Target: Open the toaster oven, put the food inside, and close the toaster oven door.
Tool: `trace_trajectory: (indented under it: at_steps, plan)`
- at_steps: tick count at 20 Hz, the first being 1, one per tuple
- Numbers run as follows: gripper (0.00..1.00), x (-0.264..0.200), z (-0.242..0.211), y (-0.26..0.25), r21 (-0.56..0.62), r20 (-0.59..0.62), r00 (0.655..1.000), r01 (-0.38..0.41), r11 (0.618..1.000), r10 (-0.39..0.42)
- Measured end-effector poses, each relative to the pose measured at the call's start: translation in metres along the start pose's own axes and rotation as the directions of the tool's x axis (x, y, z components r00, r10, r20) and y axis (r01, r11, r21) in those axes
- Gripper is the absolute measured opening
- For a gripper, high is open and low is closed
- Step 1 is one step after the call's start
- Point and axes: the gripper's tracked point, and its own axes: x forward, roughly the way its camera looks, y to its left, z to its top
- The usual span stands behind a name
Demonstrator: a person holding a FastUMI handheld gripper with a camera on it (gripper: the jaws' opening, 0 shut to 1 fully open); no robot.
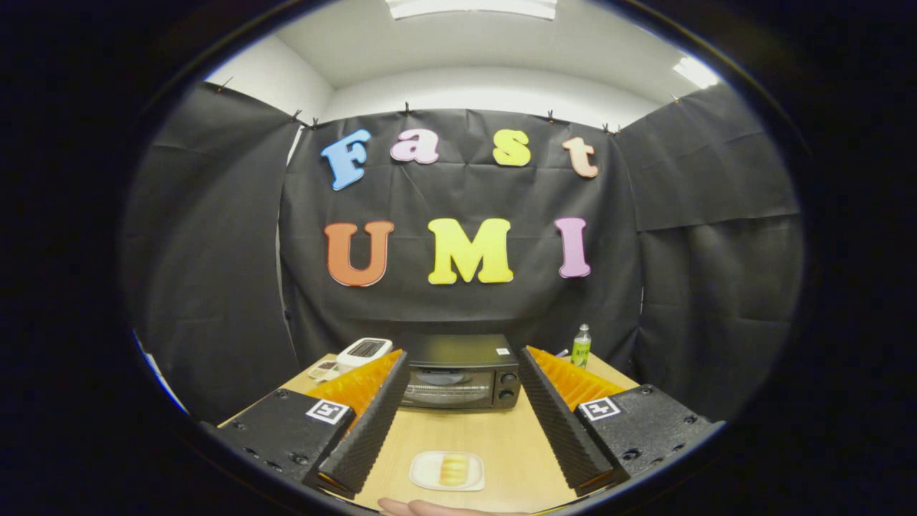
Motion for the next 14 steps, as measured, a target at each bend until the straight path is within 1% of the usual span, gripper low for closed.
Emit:
trace_trajectory:
  at_steps: [2,4,9,10,12,14]
  plan:
    - [1.00,0.017,-0.013,-0.005,0.030,-0.014,1.000,0.010,1.000,-0.010]
    - [1.00,0.045,-0.034,-0.009,0.043,-0.047,0.998,0.031,0.999,-0.029]
    - [1.00,0.114,-0.085,-0.015,0.005,-0.125,0.990,0.066,0.998,-0.065]
    - [1.00,0.127,-0.095,-0.012,0.002,-0.138,0.988,0.066,0.998,-0.065]
    - [1.00,0.154,-0.113,-0.002,0.002,-0.175,0.984,0.039,0.999,-0.038]
    - [1.00,0.177,-0.119,0.007,0.008,-0.184,0.983,0.008,1.000,-0.007]
